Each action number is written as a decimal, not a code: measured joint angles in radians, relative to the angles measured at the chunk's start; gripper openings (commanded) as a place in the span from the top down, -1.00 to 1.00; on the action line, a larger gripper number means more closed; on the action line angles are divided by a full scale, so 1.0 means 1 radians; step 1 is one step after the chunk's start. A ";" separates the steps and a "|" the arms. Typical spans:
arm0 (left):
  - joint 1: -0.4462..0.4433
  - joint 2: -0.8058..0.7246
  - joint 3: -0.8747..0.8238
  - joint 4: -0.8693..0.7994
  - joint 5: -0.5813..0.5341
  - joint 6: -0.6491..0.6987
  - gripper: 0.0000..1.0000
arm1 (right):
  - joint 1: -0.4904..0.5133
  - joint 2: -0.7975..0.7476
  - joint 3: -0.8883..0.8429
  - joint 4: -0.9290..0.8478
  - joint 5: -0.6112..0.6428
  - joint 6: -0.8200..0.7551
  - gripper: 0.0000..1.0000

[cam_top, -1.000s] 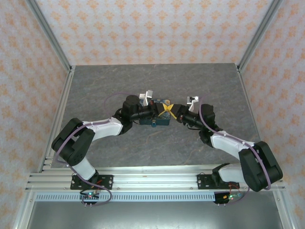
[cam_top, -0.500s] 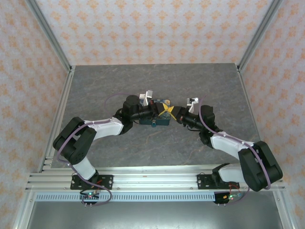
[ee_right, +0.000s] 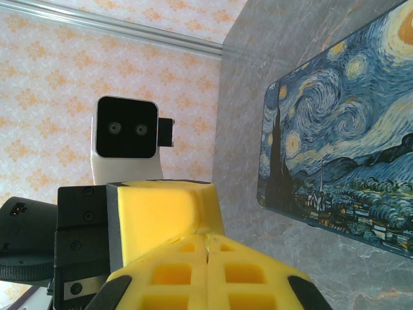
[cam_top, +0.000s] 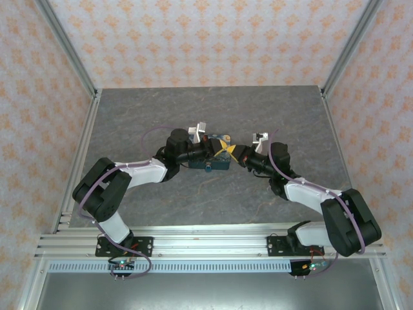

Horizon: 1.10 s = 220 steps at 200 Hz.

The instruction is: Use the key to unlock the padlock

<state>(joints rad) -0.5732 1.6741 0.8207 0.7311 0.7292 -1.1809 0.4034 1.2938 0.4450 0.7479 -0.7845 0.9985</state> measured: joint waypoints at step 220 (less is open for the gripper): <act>-0.063 -0.344 -0.201 -0.579 -0.293 0.481 -0.81 | 0.031 0.119 -0.017 -0.040 0.117 0.028 1.00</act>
<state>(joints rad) -0.6365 1.3300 0.6201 0.1524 0.4362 -0.6998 0.4339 1.4128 0.4282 0.7078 -0.6670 1.0267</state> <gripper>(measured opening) 0.907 0.045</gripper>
